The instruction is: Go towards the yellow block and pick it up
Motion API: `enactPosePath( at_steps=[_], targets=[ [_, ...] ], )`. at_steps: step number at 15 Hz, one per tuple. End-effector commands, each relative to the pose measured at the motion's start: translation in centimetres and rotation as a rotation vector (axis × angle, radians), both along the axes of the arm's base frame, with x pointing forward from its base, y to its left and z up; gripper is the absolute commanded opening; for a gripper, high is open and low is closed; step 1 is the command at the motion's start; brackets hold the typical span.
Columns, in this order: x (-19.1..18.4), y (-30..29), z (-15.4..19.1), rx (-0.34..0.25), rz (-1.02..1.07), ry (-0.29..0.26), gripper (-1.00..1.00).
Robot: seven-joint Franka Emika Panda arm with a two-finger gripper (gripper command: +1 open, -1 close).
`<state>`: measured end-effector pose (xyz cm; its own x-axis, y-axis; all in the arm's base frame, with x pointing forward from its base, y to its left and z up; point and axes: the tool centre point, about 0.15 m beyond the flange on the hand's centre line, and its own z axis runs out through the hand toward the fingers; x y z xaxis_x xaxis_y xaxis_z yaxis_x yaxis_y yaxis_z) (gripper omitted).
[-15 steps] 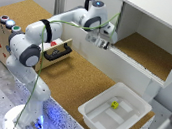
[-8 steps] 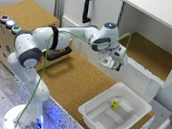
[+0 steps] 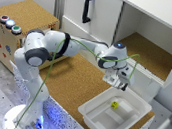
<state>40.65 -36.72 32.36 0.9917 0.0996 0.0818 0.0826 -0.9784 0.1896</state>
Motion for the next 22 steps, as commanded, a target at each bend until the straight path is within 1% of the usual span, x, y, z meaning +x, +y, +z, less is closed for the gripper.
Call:
enactPosePath(
  at_steps=[1, 4, 5, 7, 8, 10, 11, 12, 14, 17, 19, 20, 22],
  targets=[
    [1.5, -3.2, -4.3, 0.157, 0.055, 0.017, 1.0],
    [1.5, -3.6, -5.9, 0.212, 0.02, -0.008, 1.0],
    [1.2, -3.5, -6.3, 0.216, 0.033, -0.022, 1.0],
    [0.5, -3.4, -7.4, 0.194, 0.044, -0.049, 1.0],
    [0.1, -3.5, -7.9, 0.165, 0.049, -0.062, 1.0],
    [-0.2, -3.6, -9.1, 0.148, 0.041, -0.071, 1.0],
    [-0.2, -3.5, -9.7, 0.153, 0.04, -0.053, 1.0],
    [0.0, -3.5, -9.7, 0.145, 0.04, -0.064, 1.0],
    [0.4, -3.2, -10.3, 0.129, 0.059, -0.033, 1.0],
    [0.0, -1.7, -10.5, 0.132, 0.1, -0.022, 1.0],
    [0.1, -1.3, -10.8, 0.134, 0.089, -0.028, 1.0],
    [0.0, -1.0, -11.0, 0.139, 0.089, -0.026, -1.0],
    [0.1, -0.8, -11.1, 0.138, 0.076, -0.029, -1.0]
  ],
)
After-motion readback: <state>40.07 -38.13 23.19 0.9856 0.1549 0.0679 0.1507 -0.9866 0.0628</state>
